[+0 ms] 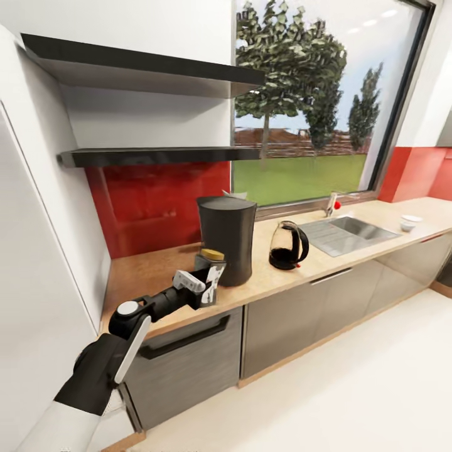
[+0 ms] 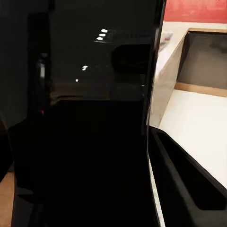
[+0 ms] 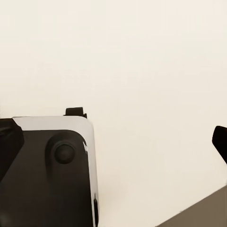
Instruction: Set up a coffee station on the kitchen countertop: keep the coffee maker on the countertop, move the bottle of coffee from the kitchen shelf to the counter next to the coffee maker, place a paper coffee filter on top of the coffee maker, put the saucer next to the coffee maker with the coffee cup on the saucer, and place the electric kettle next to the coffee maker.
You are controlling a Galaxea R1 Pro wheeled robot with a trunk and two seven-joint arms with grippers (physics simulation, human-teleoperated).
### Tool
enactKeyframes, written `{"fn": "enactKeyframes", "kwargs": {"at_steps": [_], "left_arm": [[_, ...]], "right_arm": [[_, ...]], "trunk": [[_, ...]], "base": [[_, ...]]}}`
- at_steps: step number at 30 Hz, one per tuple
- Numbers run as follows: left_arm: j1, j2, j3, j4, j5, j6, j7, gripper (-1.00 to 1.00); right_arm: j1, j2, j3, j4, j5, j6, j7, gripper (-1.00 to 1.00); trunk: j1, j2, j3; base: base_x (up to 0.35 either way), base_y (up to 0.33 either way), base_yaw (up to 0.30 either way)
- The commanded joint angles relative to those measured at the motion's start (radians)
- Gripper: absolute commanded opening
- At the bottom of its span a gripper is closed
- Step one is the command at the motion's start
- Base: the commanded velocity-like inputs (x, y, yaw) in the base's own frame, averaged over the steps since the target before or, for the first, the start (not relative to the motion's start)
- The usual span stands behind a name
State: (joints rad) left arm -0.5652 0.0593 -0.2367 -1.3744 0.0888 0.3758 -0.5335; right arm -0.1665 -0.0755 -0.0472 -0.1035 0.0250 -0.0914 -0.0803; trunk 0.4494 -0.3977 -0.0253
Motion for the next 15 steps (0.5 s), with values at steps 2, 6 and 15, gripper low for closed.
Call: {"fn": "enactKeyframes", "kwargs": {"at_steps": [2,6,15], "left_arm": [[0.002,0.000,0.016,0.003,0.012,0.009,0.000,-1.00],[0.020,0.001,0.058,0.005,0.011,-0.026,0.018,-1.00],[0.088,0.001,0.085,0.006,0.010,-0.165,0.181,-1.00]], "right_arm": [[-0.001,0.000,-0.004,0.001,0.003,-0.004,-0.001,1.00],[-0.001,0.000,-0.004,0.001,0.003,-0.004,-0.001,1.00],[-0.001,0.000,-0.003,0.001,0.003,-0.004,-0.001,1.00]], "trunk": [[0.001,-0.002,-0.002],[0.001,-0.002,-0.002],[0.001,-0.002,-0.002]], "base": [[0.000,0.000,0.278],[0.000,0.000,0.278],[0.000,0.000,0.278]]}}
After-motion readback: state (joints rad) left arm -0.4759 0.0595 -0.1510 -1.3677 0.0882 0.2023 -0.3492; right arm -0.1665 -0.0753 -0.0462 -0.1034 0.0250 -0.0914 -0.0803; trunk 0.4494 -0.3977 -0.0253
